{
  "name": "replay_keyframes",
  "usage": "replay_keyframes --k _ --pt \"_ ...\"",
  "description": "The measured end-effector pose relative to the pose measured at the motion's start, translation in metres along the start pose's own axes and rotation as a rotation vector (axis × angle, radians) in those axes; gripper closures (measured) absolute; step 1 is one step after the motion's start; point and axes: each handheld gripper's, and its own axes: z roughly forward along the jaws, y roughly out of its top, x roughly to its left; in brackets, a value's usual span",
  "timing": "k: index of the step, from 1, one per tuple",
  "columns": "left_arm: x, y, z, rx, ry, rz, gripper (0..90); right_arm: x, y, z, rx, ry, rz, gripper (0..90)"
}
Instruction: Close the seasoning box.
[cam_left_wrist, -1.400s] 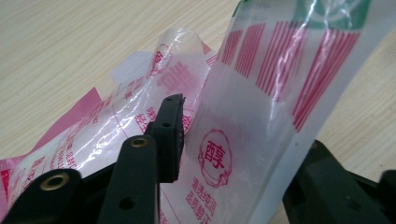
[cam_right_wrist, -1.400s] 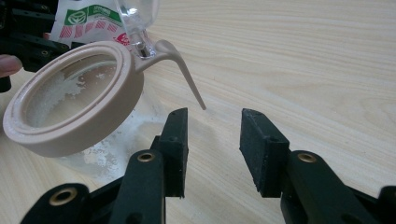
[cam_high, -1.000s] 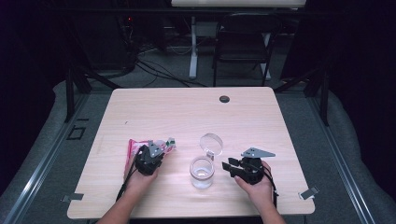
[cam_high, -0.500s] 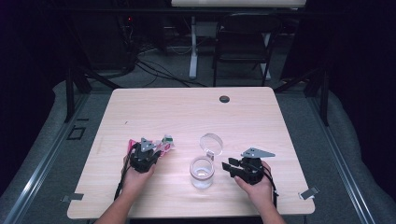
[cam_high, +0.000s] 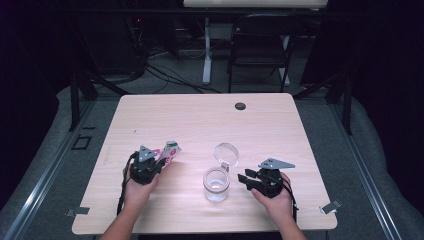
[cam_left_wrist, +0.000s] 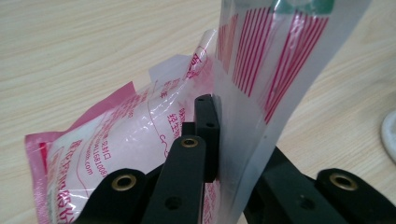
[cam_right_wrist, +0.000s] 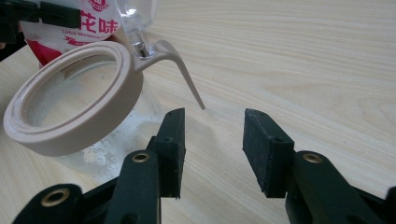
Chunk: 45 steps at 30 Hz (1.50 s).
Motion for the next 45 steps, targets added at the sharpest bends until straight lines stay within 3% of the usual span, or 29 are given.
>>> replay_keyframes --k 7,14,21,27,31,39,45 --pt "0.011 0.003 -0.018 -0.043 0.008 -0.035 90.0 0.003 0.001 -0.001 0.006 -0.005 -0.019 58.1" --pt "0.019 0.009 -0.035 -0.055 0.063 -0.007 90.0 0.003 0.001 0.000 0.009 -0.005 -0.025 57.9" --pt "0.035 0.012 -0.055 -0.122 0.083 -0.063 90.0 0.003 0.001 0.000 0.005 -0.005 -0.017 57.4" --pt "0.046 0.016 -0.065 -0.158 0.088 -0.084 90.0 0.003 0.001 -0.001 0.009 -0.012 -0.024 57.1" --pt "0.051 0.021 -0.071 -0.171 0.102 -0.072 90.0 0.004 0.000 -0.001 0.003 -0.011 -0.019 57.1" --pt "0.066 0.029 -0.085 -0.203 0.135 -0.086 90.0 0.006 -0.004 -0.008 -0.011 -0.022 -0.019 56.8" --pt "0.057 0.040 -0.090 -0.212 0.142 -0.019 90.0 0.008 -0.007 -0.014 -0.021 -0.042 -0.026 56.1"
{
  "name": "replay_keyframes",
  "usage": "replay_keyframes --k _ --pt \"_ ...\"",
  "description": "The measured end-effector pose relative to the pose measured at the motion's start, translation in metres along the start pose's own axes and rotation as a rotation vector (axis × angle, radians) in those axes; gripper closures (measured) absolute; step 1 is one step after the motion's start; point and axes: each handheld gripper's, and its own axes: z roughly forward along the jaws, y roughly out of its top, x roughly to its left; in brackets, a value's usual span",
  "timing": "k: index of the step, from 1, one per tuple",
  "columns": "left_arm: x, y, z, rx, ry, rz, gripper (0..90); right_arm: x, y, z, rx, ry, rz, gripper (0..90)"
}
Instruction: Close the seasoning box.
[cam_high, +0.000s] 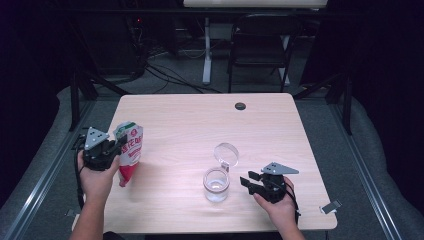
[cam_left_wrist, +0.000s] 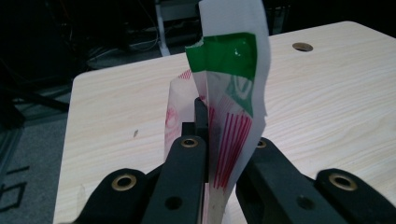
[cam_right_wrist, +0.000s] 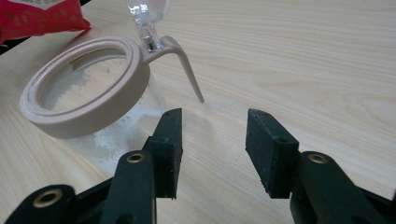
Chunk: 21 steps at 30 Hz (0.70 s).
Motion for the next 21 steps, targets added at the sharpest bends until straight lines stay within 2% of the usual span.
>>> replay_keyframes --k 3,5,8,16,19,21 --pt "-0.010 0.005 0.001 -0.002 -0.034 0.031 90.0 0.001 -0.001 -0.003 -0.002 -0.016 -0.010 56.1" --pt "-0.015 0.007 0.001 -0.008 -0.064 0.038 90.0 0.001 -0.002 -0.004 -0.003 -0.012 -0.012 56.0" --pt "-0.027 0.011 0.002 -0.023 -0.130 0.048 90.0 0.000 -0.003 -0.006 -0.002 -0.020 -0.010 56.0" --pt "-0.074 0.017 0.006 -0.019 -0.288 0.150 90.0 -0.002 -0.005 -0.009 -0.011 -0.026 -0.001 55.9" --pt "-0.085 0.017 0.008 -0.021 -0.350 0.164 90.0 -0.003 -0.004 -0.012 -0.018 -0.029 -0.009 55.6" --pt "-0.089 0.015 0.010 -0.004 -0.386 0.172 90.0 -0.003 -0.003 -0.014 -0.030 -0.027 -0.020 54.6"
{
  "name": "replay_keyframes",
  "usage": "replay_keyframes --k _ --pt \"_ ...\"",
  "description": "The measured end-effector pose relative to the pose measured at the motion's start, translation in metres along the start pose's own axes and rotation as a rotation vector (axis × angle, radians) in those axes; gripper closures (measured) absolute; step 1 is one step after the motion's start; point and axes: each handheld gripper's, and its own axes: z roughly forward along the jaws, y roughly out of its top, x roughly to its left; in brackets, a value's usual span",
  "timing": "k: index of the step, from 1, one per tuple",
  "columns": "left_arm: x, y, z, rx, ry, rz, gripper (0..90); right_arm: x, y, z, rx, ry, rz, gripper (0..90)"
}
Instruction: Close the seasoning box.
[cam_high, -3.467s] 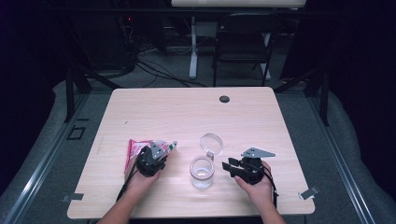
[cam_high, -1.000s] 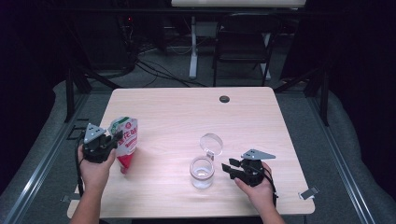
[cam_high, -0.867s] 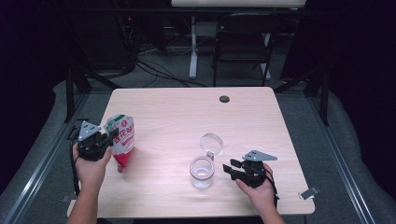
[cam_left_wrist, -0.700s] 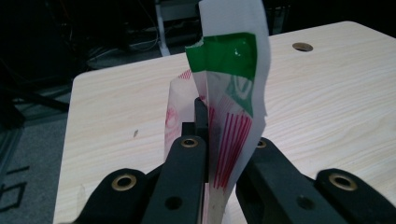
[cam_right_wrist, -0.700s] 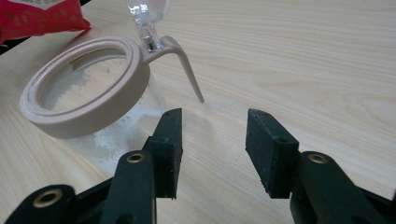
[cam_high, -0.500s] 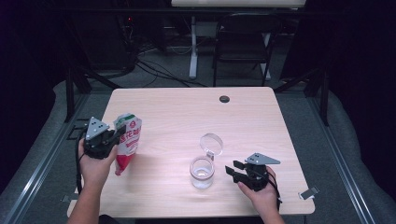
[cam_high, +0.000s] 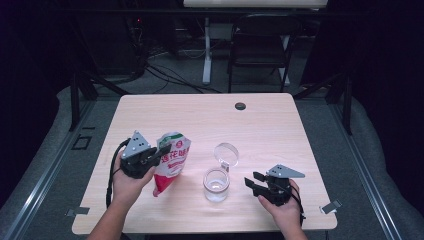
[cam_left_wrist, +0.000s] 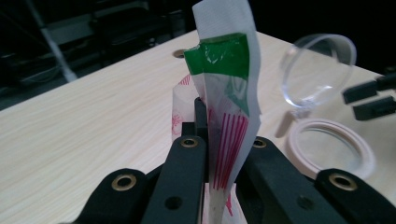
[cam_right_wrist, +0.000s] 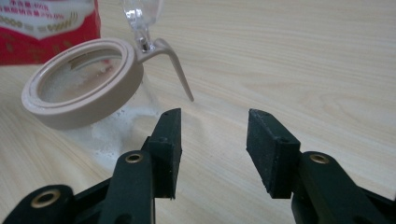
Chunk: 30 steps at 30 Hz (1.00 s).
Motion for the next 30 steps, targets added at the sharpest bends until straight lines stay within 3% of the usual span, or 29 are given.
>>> replay_keyframes --k 4,8,10,14,19,21,24,30 --pt "-0.005 -0.006 0.005 0.028 -0.063 0.027 90.0 0.000 0.006 -0.006 -0.033 -0.022 -0.028 53.1" --pt "-0.010 -0.010 0.001 0.035 -0.069 0.044 89.9 0.007 0.020 -0.015 -0.068 -0.042 -0.113 51.8" --pt "-0.014 -0.014 -0.001 0.041 -0.074 0.046 89.8 0.014 0.029 -0.017 -0.066 -0.009 -0.137 50.0" --pt "-0.020 -0.022 -0.002 0.058 -0.086 0.035 89.6 0.031 0.047 -0.018 -0.034 0.060 -0.208 58.0" --pt "-0.026 -0.031 -0.001 0.080 -0.095 0.023 89.3 0.057 0.070 -0.024 -0.059 0.091 -0.321 62.9" --pt "-0.028 -0.035 0.000 0.079 -0.107 0.008 89.3 0.063 0.079 -0.025 -0.086 0.137 -0.320 63.8" --pt "-0.030 -0.038 0.003 0.079 -0.112 -0.001 89.2 0.071 0.090 -0.016 -0.083 0.224 -0.303 65.3" --pt "-0.030 -0.041 0.001 0.066 -0.125 -0.021 89.3 0.091 0.103 0.018 0.021 0.305 -0.343 68.0"
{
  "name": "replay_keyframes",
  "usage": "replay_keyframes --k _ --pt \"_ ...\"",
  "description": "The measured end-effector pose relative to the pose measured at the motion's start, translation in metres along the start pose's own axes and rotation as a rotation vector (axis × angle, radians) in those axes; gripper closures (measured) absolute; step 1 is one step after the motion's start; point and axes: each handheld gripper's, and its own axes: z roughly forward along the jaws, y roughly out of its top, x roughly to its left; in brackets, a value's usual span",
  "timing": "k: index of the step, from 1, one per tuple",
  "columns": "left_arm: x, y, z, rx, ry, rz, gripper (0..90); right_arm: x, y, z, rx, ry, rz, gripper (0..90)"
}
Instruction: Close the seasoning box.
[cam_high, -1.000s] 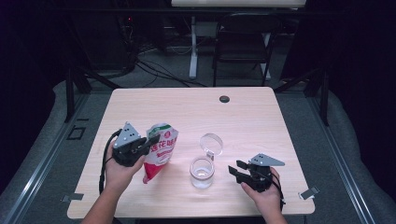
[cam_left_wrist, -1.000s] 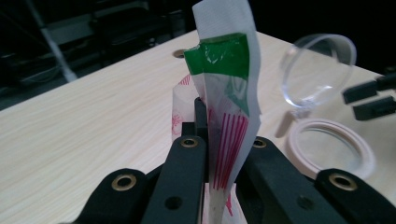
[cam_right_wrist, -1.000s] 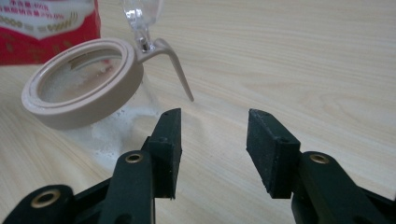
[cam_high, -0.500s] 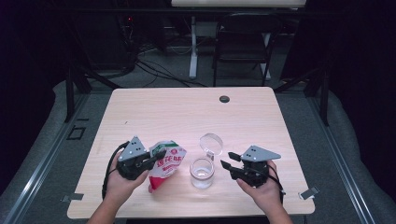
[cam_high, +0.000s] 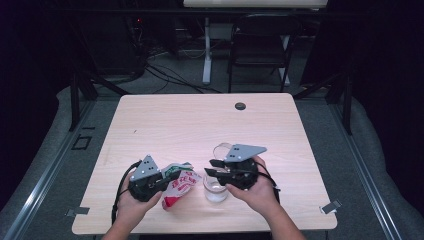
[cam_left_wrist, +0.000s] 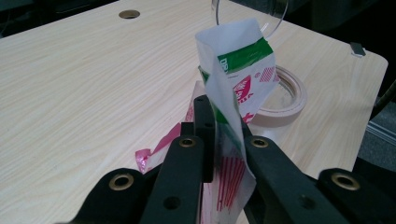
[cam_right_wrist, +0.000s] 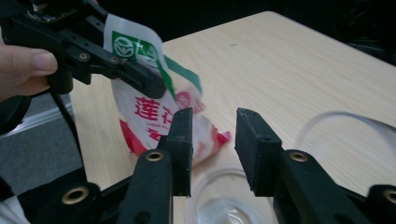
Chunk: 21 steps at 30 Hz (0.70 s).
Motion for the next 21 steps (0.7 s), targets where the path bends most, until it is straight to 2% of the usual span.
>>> replay_keyframes --k 4,8,14,21 --pt "-0.001 -0.001 0.001 -0.003 -0.010 -0.008 89.2 0.006 0.004 0.020 0.027 0.036 -0.018 71.6" --pt "-0.004 -0.002 0.002 -0.002 -0.016 -0.008 89.1 0.012 -0.001 0.029 0.061 0.058 -0.038 72.7" --pt "-0.006 -0.003 0.003 -0.009 -0.021 -0.008 89.0 0.013 -0.007 0.040 0.093 0.079 -0.039 76.0" --pt "-0.004 -0.006 0.001 -0.024 -0.031 -0.034 88.8 0.013 -0.009 0.058 0.143 0.106 -0.032 77.7"
